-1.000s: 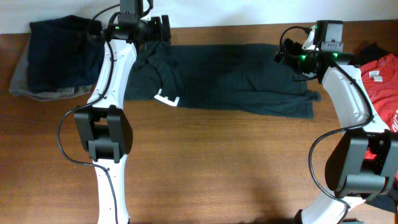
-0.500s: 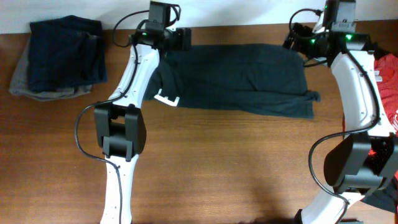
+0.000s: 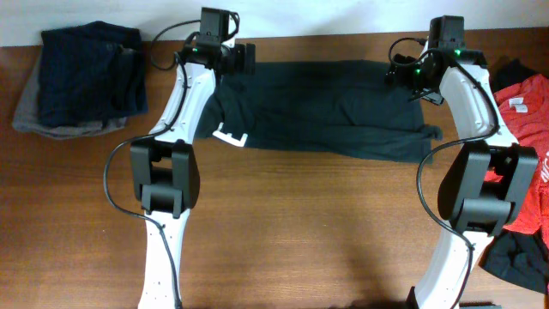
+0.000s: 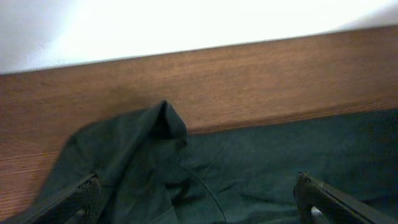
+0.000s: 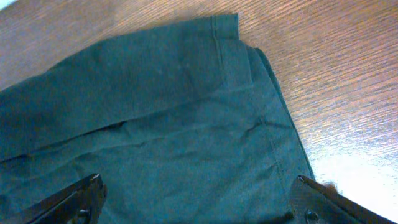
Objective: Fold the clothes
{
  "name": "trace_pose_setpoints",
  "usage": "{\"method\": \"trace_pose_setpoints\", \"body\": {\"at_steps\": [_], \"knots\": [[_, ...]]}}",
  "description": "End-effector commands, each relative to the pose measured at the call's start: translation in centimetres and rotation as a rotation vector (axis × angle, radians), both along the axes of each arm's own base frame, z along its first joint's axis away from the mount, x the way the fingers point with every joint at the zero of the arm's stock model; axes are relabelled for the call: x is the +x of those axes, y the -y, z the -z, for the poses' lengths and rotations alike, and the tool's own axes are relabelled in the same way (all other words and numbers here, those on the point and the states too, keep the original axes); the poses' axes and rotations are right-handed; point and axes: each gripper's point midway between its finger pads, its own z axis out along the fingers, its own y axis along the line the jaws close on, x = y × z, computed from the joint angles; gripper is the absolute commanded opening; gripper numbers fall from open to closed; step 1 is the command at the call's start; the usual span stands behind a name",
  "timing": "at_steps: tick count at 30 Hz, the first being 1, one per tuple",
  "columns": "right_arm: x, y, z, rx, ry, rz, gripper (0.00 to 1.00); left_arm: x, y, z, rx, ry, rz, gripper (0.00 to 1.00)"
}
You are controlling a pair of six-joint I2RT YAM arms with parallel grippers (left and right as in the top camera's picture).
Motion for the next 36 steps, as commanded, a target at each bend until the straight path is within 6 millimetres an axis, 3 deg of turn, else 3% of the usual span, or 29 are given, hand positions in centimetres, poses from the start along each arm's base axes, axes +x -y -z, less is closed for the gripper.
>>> {"method": "trace_pose_setpoints", "body": {"at_steps": [1, 8, 14, 19, 28, 30, 36], "knots": [[0.5, 0.5, -0.3, -0.026, 0.02, -0.001, 0.99, 0.5, -0.2, 2.8, 0.039, -0.015, 0.014, 0.98], [0.5, 0.5, 1.1, -0.022, -0.007, -0.002, 0.99, 0.8, -1.3, 4.6, 0.075, -0.024, -0.017, 0.98], [0.3, 0.4, 2.8, -0.018, -0.04, -0.003, 0.99, 1.8, -2.7, 3.9, 0.11, 0.024, -0.06, 0.98], [0.4, 0.4, 3.0, -0.017, -0.04, -0.002, 0.99, 2.4, -2.4, 3.4, 0.107, 0.056, -0.04, 0.97], [0.9, 0.0, 3.7, -0.006, -0.035, -0.002, 0.99, 1.8, -2.2, 5.0, 0.115, 0.017, -0.034, 0.93], [1.1, -0.1, 4.0, -0.006, -0.032, -0.005, 0.98, 1.9, -2.2, 4.9, 0.115, 0.019, -0.035, 0.9], [1.5, -0.1, 5.5, -0.001, -0.037, 0.015, 0.99, 1.9, -2.3, 5.0, 0.083, 0.013, -0.071, 0.66]]}}
